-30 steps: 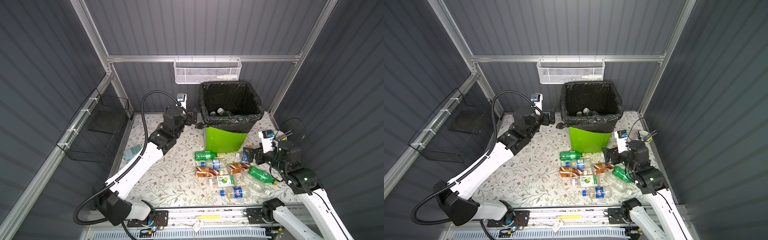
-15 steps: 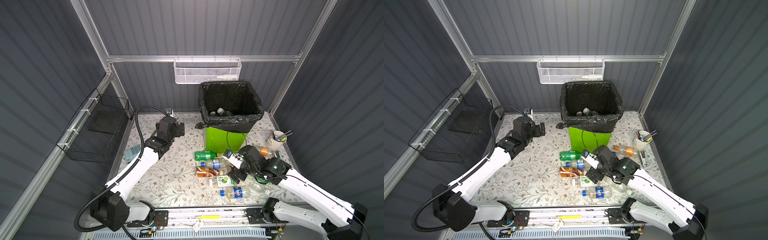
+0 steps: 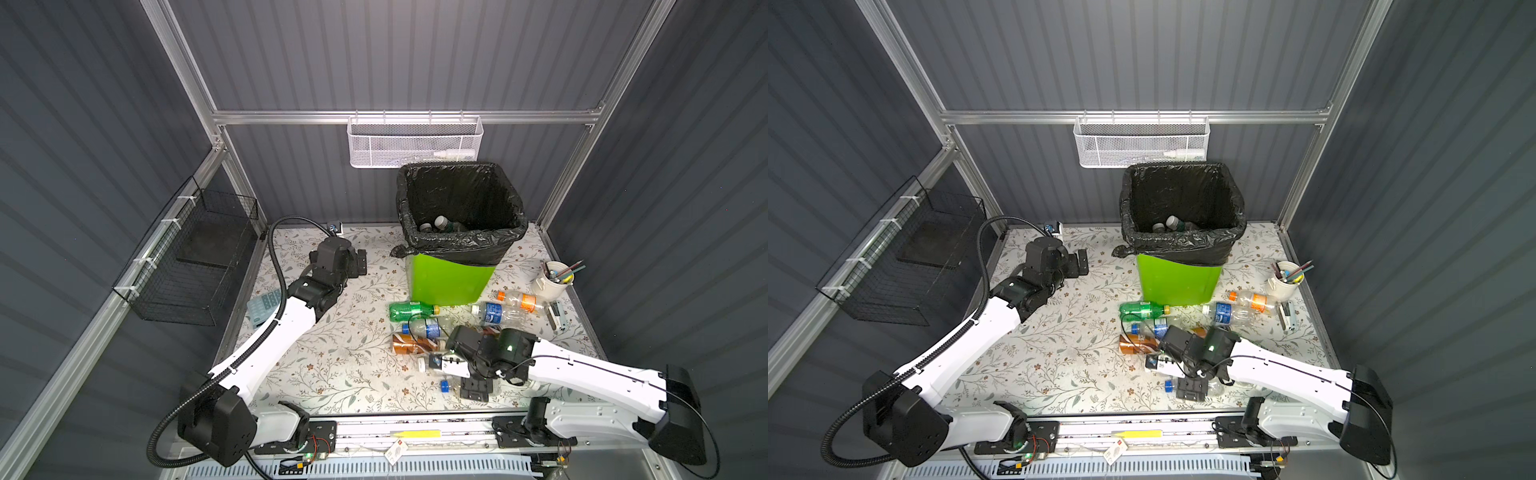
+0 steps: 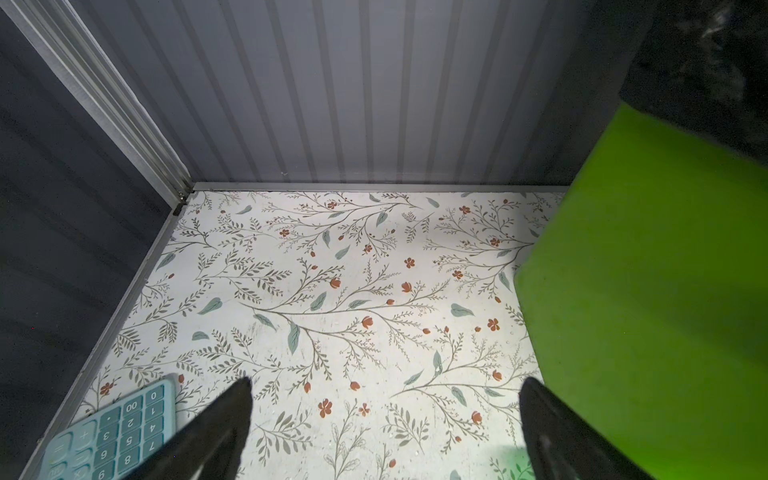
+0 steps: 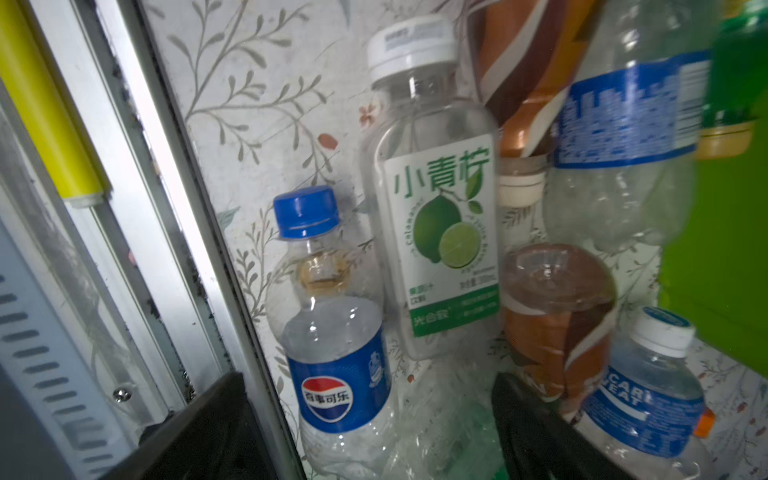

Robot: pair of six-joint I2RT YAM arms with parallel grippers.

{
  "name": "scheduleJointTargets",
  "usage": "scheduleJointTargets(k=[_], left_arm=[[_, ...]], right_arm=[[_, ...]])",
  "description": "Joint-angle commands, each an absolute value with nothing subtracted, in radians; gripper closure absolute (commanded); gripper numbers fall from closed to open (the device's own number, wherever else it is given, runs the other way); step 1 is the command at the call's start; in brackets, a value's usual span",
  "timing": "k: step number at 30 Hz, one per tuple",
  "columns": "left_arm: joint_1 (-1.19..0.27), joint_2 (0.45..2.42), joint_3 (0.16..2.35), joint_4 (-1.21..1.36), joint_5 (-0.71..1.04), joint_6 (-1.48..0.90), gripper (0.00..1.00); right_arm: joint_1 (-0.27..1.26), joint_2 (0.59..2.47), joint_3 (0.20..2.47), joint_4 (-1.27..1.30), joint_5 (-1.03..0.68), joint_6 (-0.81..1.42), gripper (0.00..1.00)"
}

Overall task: Throw the plastic bottles in the bin
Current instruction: 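Lower the right gripper onto the blue-cap Pepsi bottle while the left arm withdraws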

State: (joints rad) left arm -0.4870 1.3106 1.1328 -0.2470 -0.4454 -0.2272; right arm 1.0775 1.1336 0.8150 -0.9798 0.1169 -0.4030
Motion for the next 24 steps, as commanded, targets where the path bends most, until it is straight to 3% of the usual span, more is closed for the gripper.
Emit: scheduleJointTargets(k=[1, 24], left_arm=[[-0.477, 1.295, 1.117, -0.238, -0.445, -0.257, 0.00], [-0.447, 1.279, 1.048, -0.206, -0.424, -0.213, 0.00]], right_arm=[[1.107, 1.130, 0.780, -1.001, 0.135, -0.423, 0.07], [1.123, 1.400, 0.731, -0.870, 0.157, -0.443, 0.29]])
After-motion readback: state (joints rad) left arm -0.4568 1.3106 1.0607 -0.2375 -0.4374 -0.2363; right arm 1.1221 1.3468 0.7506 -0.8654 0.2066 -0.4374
